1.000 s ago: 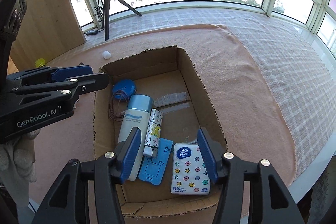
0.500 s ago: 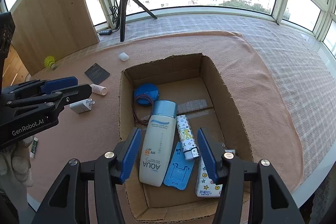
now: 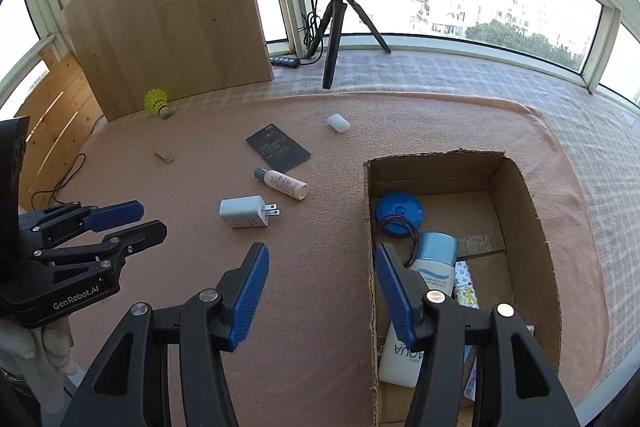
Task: Organize objects
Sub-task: 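Move the left tool to the green lip balm while the right tool reaches the clothespin, then grasp the green lip balm with the left tool while the right tool grasps the wooden clothespin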
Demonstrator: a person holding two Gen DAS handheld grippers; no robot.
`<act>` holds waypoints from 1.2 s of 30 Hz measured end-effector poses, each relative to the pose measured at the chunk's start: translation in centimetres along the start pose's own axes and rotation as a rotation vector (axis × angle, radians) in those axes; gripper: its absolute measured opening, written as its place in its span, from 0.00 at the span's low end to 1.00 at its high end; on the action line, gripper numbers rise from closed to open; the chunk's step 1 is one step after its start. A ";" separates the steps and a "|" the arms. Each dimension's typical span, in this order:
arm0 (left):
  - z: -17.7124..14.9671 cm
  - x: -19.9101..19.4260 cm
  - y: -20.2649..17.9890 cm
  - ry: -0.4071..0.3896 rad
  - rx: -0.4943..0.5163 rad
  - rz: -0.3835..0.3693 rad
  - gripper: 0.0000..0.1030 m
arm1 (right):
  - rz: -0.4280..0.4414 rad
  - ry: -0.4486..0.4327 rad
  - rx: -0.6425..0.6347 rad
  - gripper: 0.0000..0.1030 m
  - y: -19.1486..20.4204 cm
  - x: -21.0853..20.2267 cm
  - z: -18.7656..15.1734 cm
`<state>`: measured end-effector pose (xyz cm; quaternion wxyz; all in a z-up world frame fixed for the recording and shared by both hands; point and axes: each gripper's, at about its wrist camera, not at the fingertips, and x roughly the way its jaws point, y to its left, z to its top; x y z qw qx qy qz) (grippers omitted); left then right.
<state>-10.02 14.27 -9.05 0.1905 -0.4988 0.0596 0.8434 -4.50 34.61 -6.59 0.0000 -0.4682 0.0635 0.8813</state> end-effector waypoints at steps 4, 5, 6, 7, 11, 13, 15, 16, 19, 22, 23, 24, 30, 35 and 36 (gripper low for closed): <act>-2.3 -0.2 3.6 0.025 -0.052 0.035 0.40 | 0.046 0.000 -0.043 0.50 2.8 0.8 1.0; -2.9 -0.2 4.4 0.033 -0.062 0.045 0.40 | 0.055 0.001 -0.054 0.50 3.5 1.0 1.2; -3.5 -0.2 5.3 0.041 -0.073 0.054 0.40 | 0.059 0.003 -0.067 0.50 4.2 1.2 1.3; -4.0 -0.2 6.2 0.049 -0.086 0.060 0.40 | 0.066 0.005 -0.080 0.50 4.9 1.4 1.5; -5.9 -0.2 9.3 0.069 -0.137 0.087 0.40 | 0.100 0.020 -0.114 0.50 7.4 2.5 2.1; -6.9 -0.1 10.6 0.079 -0.152 0.106 0.40 | 0.120 0.032 -0.121 0.50 8.5 3.1 2.4; -8.0 0.2 11.9 0.099 -0.169 0.112 0.40 | 0.142 0.048 -0.128 0.50 9.5 3.9 2.8; -8.5 0.4 12.4 0.111 -0.176 0.111 0.40 | 0.150 0.055 -0.132 0.50 10.0 4.3 3.0; -9.8 1.0 13.5 0.135 -0.183 0.111 0.40 | 0.170 0.073 -0.151 0.50 11.7 5.4 3.9; -10.4 1.8 14.1 0.153 -0.185 0.111 0.40 | 0.180 0.081 -0.176 0.50 13.4 6.6 4.9; -10.6 2.0 14.3 0.157 -0.188 0.109 0.40 | 0.183 0.087 -0.183 0.50 13.9 7.0 5.2; -10.8 2.1 14.5 0.160 -0.192 0.106 0.40 | 0.188 0.093 -0.193 0.50 14.5 7.5 5.5; -11.5 2.8 14.8 0.172 -0.189 0.111 0.32 | 0.186 0.110 -0.229 0.50 17.4 10.1 7.0; -11.7 3.4 15.3 0.182 -0.193 0.113 0.20 | 0.191 0.127 -0.248 0.50 19.3 12.5 8.1; -11.7 3.4 15.3 0.180 -0.191 0.115 0.19 | 0.190 0.131 -0.254 0.50 19.8 13.0 8.4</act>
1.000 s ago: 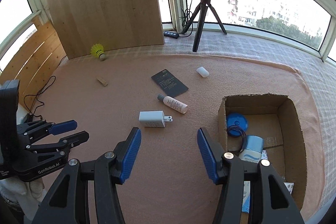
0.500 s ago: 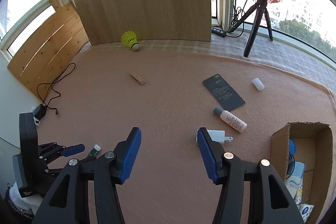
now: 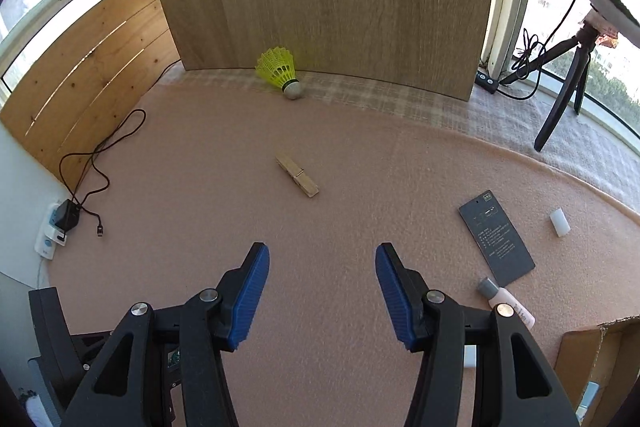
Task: Organize objects
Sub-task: 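Grasp the green lip balm with the left tool while the right tool grasps the wooden clothespin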
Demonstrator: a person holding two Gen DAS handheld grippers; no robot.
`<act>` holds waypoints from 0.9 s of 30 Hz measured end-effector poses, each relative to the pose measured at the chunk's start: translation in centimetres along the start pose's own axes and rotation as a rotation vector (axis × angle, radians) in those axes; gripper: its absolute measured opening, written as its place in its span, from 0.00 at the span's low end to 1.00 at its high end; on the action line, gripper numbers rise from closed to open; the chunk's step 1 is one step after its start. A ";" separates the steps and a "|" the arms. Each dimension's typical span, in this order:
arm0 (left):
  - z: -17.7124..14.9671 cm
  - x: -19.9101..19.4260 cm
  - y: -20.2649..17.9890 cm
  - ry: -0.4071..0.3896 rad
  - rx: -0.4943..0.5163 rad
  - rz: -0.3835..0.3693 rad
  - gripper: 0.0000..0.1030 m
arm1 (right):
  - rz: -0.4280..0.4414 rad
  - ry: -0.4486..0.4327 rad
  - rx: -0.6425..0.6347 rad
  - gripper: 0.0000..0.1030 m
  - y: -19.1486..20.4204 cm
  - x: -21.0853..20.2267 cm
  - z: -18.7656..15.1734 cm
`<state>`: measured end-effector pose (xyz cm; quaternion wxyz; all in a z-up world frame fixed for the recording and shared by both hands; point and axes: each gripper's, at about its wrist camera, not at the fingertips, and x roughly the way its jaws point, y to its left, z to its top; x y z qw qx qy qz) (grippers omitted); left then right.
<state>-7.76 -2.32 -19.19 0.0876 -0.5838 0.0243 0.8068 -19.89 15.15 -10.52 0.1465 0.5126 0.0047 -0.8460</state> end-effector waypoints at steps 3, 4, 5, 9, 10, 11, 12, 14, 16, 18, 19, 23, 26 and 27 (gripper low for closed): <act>0.0 0.0 0.0 -0.008 0.005 0.003 0.16 | -0.003 0.015 -0.016 0.50 0.7 1.9 1.2; 0.0 0.0 0.1 -0.010 0.006 0.004 0.16 | -0.006 0.021 -0.015 0.50 0.8 2.6 1.6; 0.0 0.0 0.1 -0.014 0.004 0.010 0.16 | -0.011 0.027 -0.013 0.50 0.8 3.3 2.0; 0.1 -0.1 1.0 -0.023 -0.014 0.024 0.16 | -0.024 0.048 -0.032 0.50 1.6 6.1 3.3; 0.0 -0.1 1.3 -0.024 -0.021 0.026 0.16 | -0.026 0.053 -0.038 0.50 1.8 6.7 3.6; 0.0 -0.1 1.6 -0.025 -0.026 0.028 0.16 | -0.026 0.059 -0.042 0.50 2.0 7.2 3.9; 0.1 -0.1 1.9 -0.026 -0.033 0.029 0.16 | -0.027 0.063 -0.047 0.50 2.2 7.8 4.1; 0.0 -0.2 2.4 -0.026 -0.040 0.026 0.16 | -0.040 0.069 -0.055 0.50 2.5 8.8 4.6; -0.2 -0.5 2.8 -0.027 -0.047 0.022 0.16 | -0.050 0.080 -0.066 0.50 2.8 9.7 5.0; -0.3 -0.5 3.1 -0.027 -0.059 0.014 0.16 | -0.064 0.092 -0.076 0.50 3.0 10.6 5.3; -0.1 -0.5 3.2 -0.027 -0.062 0.012 0.16 | -0.070 0.097 -0.081 0.49 3.1 10.9 5.5; -0.2 -0.6 3.5 -0.028 -0.077 -0.001 0.16 | -0.081 0.114 -0.097 0.47 3.4 11.8 5.6; -0.3 -0.7 3.6 -0.028 -0.086 -0.007 0.16 | -0.087 0.129 -0.102 0.40 3.4 12.3 5.4; -0.4 -0.7 3.6 -0.028 -0.088 -0.007 0.16 | -0.088 0.137 -0.100 0.35 3.4 12.5 5.4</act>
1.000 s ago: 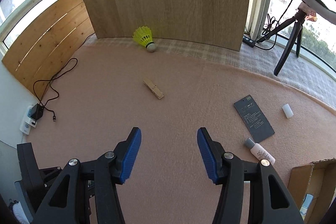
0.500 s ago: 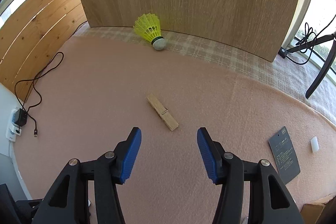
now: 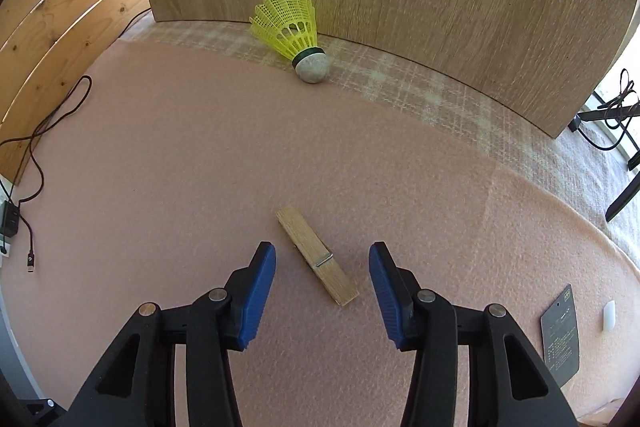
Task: Organize objects
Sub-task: 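Grasp the green lip balm with the left tool while the right tool grasps the wooden clothespin, then carry the lip balm and clothespin over the box with both tools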
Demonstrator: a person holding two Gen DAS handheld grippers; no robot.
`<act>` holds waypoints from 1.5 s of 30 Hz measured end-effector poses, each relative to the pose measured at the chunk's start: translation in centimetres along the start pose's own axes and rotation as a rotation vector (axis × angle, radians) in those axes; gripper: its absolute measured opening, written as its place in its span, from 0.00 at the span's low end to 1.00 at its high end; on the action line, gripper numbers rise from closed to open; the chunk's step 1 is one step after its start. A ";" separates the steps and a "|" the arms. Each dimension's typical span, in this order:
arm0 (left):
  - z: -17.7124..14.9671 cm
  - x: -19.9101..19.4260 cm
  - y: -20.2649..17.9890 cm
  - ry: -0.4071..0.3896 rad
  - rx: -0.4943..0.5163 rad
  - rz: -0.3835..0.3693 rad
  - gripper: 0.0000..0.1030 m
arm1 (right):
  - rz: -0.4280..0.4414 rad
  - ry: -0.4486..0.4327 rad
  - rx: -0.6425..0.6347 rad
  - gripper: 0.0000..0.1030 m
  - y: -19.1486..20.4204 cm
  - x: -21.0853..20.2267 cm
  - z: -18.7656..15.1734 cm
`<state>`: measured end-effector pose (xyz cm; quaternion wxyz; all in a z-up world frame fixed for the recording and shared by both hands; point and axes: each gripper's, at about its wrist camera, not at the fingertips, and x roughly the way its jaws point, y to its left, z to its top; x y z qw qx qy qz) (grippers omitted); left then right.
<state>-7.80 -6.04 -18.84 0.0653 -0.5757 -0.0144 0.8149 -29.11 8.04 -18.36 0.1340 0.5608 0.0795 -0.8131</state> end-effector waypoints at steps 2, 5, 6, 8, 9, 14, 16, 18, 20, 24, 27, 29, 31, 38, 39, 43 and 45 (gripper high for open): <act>0.0 0.0 0.0 0.001 0.000 -0.003 0.16 | -0.003 -0.002 -0.001 0.31 0.0 0.0 -0.1; -0.1 -0.2 0.1 0.010 -0.011 -0.026 0.16 | 0.008 0.005 -0.003 0.17 0.0 -0.2 -0.2; -0.1 -0.3 0.3 0.012 -0.020 -0.032 0.17 | 0.013 0.010 -0.001 0.11 -0.1 -0.2 -0.3; -0.3 -0.7 0.4 0.009 -0.025 -0.038 0.18 | 0.019 0.013 0.004 0.11 -0.1 -0.4 -0.6; -0.5 -0.9 0.3 0.005 -0.024 -0.034 0.18 | 0.021 0.014 0.008 0.11 -0.2 -0.5 -0.8; -1.3 -1.2 0.1 0.008 -0.016 -0.024 0.18 | 0.049 0.023 0.017 0.11 -0.1 -1.3 -3.0; -1.5 -0.9 0.3 0.014 -0.020 -0.016 0.18 | 0.056 0.027 0.012 0.11 0.1 -1.8 -4.2; -1.6 -1.0 0.2 0.008 -0.031 -0.012 0.18 | 0.075 0.031 0.019 0.11 0.3 -2.3 -5.5; -1.5 -1.0 0.0 0.002 -0.036 -0.006 0.18 | 0.092 0.035 0.024 0.11 0.3 -2.9 -7.0; -1.7 -1.0 -0.4 -0.007 -0.049 -0.008 0.16 | 0.097 0.025 0.034 0.11 0.1 -4.2 -10.4; -1.6 -1.2 -0.2 -0.005 -0.080 -0.028 0.16 | 0.118 0.017 0.066 0.11 -0.4 -5.3 -12.7; -1.7 -1.5 -0.5 -0.008 -0.090 -0.043 0.16 | 0.133 0.008 0.086 0.11 -0.8 -6.4 -14.2; -1.9 -1.8 -0.7 -0.014 -0.096 -0.051 0.16 | 0.151 -0.006 0.115 0.11 -1.2 -7.4 -15.7; -2.5 -3.4 -1.1 -0.027 -0.099 -0.081 0.16 | 0.146 -0.068 0.167 0.11 -2.5 -11.9 -19.9; -2.6 -3.7 -1.5 -0.031 -0.095 -0.085 0.16 | 0.144 -0.081 0.177 0.11 -2.9 -12.5 -20.3; -2.4 -5.0 -3.6 -0.051 -0.061 -0.101 0.16 | 0.140 -0.126 0.222 0.11 -4.6 -15.3 -22.0; -2.1 -5.6 -4.9 -0.065 -0.038 -0.113 0.16 | 0.126 -0.148 0.242 0.11 -5.7 -16.6 -23.0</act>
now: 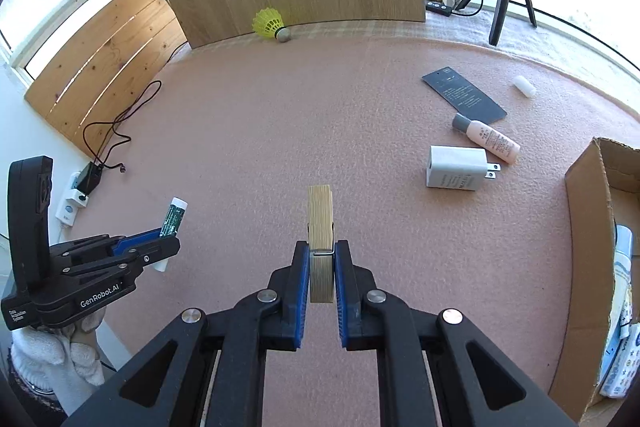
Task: Organize objects
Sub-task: 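Carry the lip balm and clothespin over the box with both tools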
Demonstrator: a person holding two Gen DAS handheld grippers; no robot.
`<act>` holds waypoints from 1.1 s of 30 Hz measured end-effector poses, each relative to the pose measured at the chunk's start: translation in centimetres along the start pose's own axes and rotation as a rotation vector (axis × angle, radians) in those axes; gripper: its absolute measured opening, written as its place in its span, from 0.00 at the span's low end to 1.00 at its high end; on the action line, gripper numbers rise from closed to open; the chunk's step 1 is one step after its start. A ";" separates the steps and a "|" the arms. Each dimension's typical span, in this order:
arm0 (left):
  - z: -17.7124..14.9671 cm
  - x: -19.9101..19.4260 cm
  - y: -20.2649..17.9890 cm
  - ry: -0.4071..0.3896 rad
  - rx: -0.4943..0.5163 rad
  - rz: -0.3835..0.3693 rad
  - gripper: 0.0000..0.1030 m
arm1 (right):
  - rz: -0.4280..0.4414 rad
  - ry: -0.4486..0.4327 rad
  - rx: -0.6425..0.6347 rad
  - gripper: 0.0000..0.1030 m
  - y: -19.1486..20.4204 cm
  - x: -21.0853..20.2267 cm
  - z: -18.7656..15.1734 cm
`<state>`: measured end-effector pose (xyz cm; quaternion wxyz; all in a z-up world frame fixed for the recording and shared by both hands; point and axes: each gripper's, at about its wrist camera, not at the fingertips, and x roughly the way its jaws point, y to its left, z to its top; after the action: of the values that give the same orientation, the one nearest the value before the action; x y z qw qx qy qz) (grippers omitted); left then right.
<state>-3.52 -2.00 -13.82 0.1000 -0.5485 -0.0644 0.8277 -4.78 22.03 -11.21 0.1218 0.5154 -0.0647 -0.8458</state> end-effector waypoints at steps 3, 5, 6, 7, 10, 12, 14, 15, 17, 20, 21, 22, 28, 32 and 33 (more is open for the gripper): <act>0.6 -0.4 -2.4 -0.014 0.039 -0.024 0.16 | -0.021 -0.030 0.034 0.11 -2.0 -2.3 -0.8; 0.9 -0.7 -4.1 -0.021 0.066 -0.041 0.16 | -0.045 -0.054 0.054 0.11 -3.4 -3.9 -1.3; 1.2 -0.6 -5.3 -0.024 0.082 -0.049 0.16 | -0.059 -0.066 0.065 0.11 -4.1 -4.7 -1.6; 1.4 -0.6 -6.3 -0.027 0.096 -0.058 0.16 | -0.071 -0.077 0.077 0.11 -4.8 -5.4 -1.8; 2.2 -0.5 -9.5 -0.036 0.147 -0.089 0.16 | -0.106 -0.107 0.114 0.11 -6.9 -7.5 -2.6; 2.5 -0.7 -11.5 -0.041 0.183 -0.110 0.16 | -0.130 -0.126 0.135 0.11 -8.1 -8.8 -3.1; 2.9 -0.6 -13.6 -0.045 0.216 -0.132 0.16 | -0.153 -0.141 0.155 0.11 -9.3 -9.9 -3.5; 3.1 -0.6 -14.8 -0.046 0.233 -0.144 0.16 | -0.162 -0.147 0.169 0.11 -10.1 -10.4 -3.8; 3.4 -0.4 -16.9 -0.046 0.268 -0.164 0.16 | -0.179 -0.157 0.194 0.11 -11.3 -11.3 -4.3; 3.9 -0.1 -20.1 -0.050 0.321 -0.191 0.16 | -0.201 -0.167 0.226 0.11 -13.1 -12.3 -5.2; 4.0 0.1 -21.2 -0.050 0.337 -0.201 0.16 | -0.210 -0.168 0.236 0.11 -13.6 -12.5 -5.6; 4.2 0.3 -22.4 -0.051 0.353 -0.211 0.16 | -0.216 -0.168 0.245 0.11 -14.1 -12.7 -5.9; 4.8 1.8 -28.8 -0.039 0.428 -0.267 0.16 | -0.237 -0.153 0.276 0.11 -16.4 -13.2 -7.5; 5.0 2.8 -32.5 -0.036 0.475 -0.284 0.16 | -0.249 -0.144 0.288 0.11 -17.5 -13.3 -8.2; 5.1 3.0 -33.3 -0.036 0.485 -0.286 0.16 | -0.252 -0.145 0.293 0.11 -17.8 -13.4 -8.4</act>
<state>-6.19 31.09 -7.32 0.3430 -0.4789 0.0568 0.8061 6.10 42.98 -7.77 -0.0663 0.4693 -0.1306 -0.8708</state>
